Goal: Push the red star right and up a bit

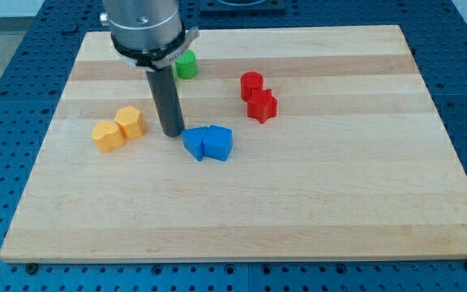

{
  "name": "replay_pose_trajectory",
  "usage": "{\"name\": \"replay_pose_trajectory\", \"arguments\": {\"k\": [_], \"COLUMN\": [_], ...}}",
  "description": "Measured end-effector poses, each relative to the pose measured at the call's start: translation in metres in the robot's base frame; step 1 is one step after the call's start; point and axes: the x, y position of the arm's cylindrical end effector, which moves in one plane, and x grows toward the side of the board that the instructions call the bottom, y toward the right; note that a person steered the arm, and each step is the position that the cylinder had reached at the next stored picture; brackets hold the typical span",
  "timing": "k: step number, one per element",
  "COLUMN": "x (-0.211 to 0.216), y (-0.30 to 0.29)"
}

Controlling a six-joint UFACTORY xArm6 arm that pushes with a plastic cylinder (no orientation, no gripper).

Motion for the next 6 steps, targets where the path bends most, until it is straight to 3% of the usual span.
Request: {"name": "replay_pose_trajectory", "arguments": {"k": [4, 6], "x": [-0.016, -0.003], "y": [0.118, 0.126]}}
